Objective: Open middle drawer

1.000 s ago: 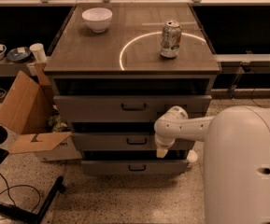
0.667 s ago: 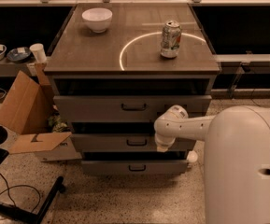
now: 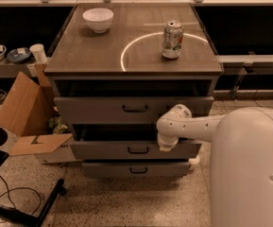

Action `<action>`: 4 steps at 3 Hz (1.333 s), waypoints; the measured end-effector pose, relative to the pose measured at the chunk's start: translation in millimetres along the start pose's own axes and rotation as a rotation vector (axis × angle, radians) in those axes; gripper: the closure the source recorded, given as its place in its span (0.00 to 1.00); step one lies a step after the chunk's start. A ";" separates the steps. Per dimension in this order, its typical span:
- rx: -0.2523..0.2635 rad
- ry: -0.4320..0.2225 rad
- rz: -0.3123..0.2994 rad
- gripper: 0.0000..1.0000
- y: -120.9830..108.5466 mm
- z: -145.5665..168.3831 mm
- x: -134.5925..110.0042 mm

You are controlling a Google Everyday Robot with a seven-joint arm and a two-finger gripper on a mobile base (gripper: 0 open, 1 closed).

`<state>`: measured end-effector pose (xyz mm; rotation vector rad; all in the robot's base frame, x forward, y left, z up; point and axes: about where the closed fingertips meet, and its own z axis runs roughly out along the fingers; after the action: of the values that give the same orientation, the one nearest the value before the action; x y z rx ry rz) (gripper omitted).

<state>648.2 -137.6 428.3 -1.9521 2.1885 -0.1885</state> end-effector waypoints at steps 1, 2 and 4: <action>0.000 0.000 0.000 1.00 -0.5 -2.0 -0.1; -0.019 0.022 0.032 1.00 18.3 -6.7 12.8; -0.041 0.040 0.061 1.00 35.6 -11.8 21.6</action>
Offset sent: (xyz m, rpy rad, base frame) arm -0.3098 -0.1465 0.0079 -0.1723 0.3237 -0.4965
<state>608.7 -155.3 430.2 -1.9152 2.2914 -0.1761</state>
